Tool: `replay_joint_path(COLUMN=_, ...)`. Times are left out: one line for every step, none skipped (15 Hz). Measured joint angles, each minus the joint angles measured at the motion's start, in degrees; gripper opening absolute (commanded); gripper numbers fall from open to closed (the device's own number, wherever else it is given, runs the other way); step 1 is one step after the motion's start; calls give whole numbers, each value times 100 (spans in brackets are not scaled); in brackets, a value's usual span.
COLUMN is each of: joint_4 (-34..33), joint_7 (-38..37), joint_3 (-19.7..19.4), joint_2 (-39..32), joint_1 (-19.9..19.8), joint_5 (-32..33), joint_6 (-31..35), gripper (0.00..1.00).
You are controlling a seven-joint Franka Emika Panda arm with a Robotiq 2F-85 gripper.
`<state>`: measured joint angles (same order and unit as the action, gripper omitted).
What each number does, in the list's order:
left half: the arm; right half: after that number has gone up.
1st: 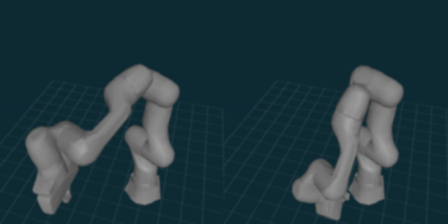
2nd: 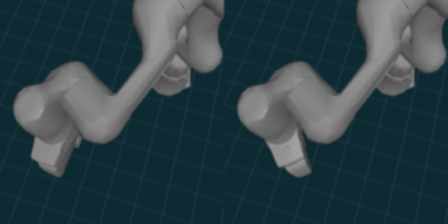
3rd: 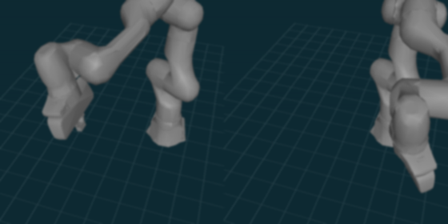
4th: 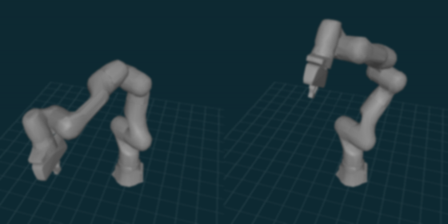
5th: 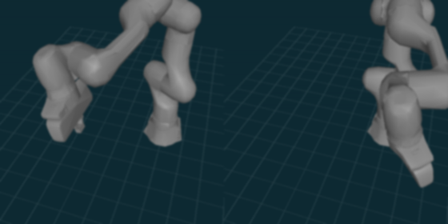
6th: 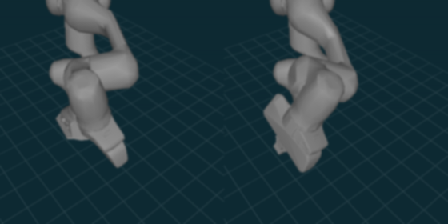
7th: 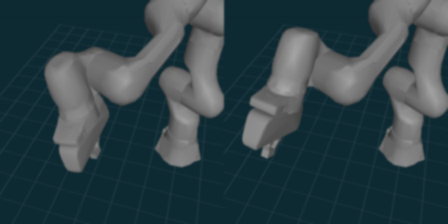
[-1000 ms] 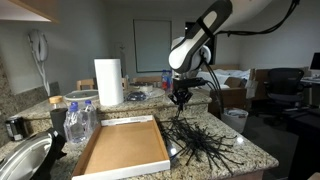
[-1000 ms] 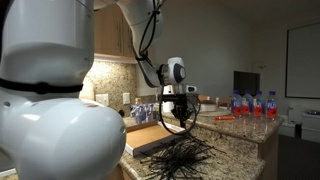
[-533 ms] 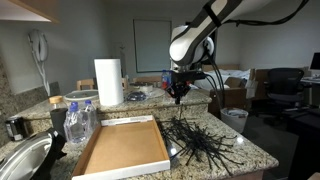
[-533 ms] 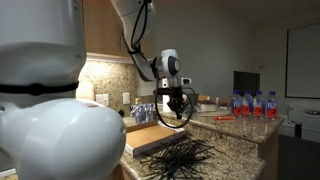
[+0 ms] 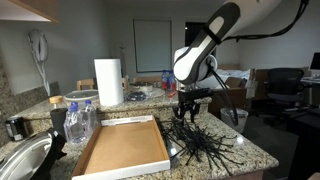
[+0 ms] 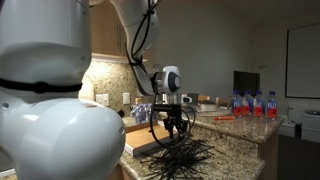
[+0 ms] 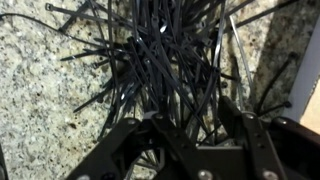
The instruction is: Put the zip ties on the box
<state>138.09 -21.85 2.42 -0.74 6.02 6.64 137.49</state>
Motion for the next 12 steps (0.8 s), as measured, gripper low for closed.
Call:
replay_joint_path(joint_4=66, joint_7=13, joint_3=-21, joint_2=-78, joint_1=-16, joint_5=-2, joint_6=77, gripper=93)
replay_joint_path(joint_4=128, joint_7=13, joint_3=-38, joint_2=-143, joint_1=-38, joint_5=-2, joint_6=150, gripper=98)
replay_joint_path(joint_4=182, joint_7=13, joint_3=-56, joint_2=-190, joint_1=-61, joint_5=1, joint_6=217, gripper=99)
replay_joint_path(joint_4=232, joint_7=13, joint_3=-79, joint_2=-223, joint_1=-78, joint_5=8, joint_6=271, gripper=100)
replay_joint_path(joint_4=272, joint_7=13, joint_3=-107, joint_2=-251, joint_1=-89, joint_5=9, joint_6=308, gripper=100)
replay_joint_path(joint_4=303, joint_7=13, joint_3=-128, joint_2=-279, joint_1=-104, joint_5=9, joint_6=332, gripper=100)
replay_joint_path(joint_4=322, joint_7=13, joint_3=-144, joint_2=-318, joint_1=-126, joint_5=9, joint_6=350, gripper=100)
replay_joint_path(joint_4=327, joint_7=13, joint_3=-167, joint_2=-374, joint_1=-143, joint_5=6, joint_6=357, gripper=100)
replay_joint_path(joint_4=328, joint_7=13, joint_3=-195, joint_2=-441, joint_1=-156, joint_5=-6, joint_6=368, gripper=100)
replay_joint_path(joint_4=328, joint_7=13, joint_3=-219, joint_2=-519, joint_1=-176, joint_5=-39, joint_6=397, gripper=100)
replay_joint_path(joint_4=328, joint_7=13, joint_3=-233, joint_2=-602, joint_1=-206, joint_5=-85, joint_6=438, gripper=100)
replay_joint_path(joint_4=327, joint_7=13, joint_3=-253, joint_2=-688, joint_1=-228, joint_5=-142, joint_6=485, gripper=100)
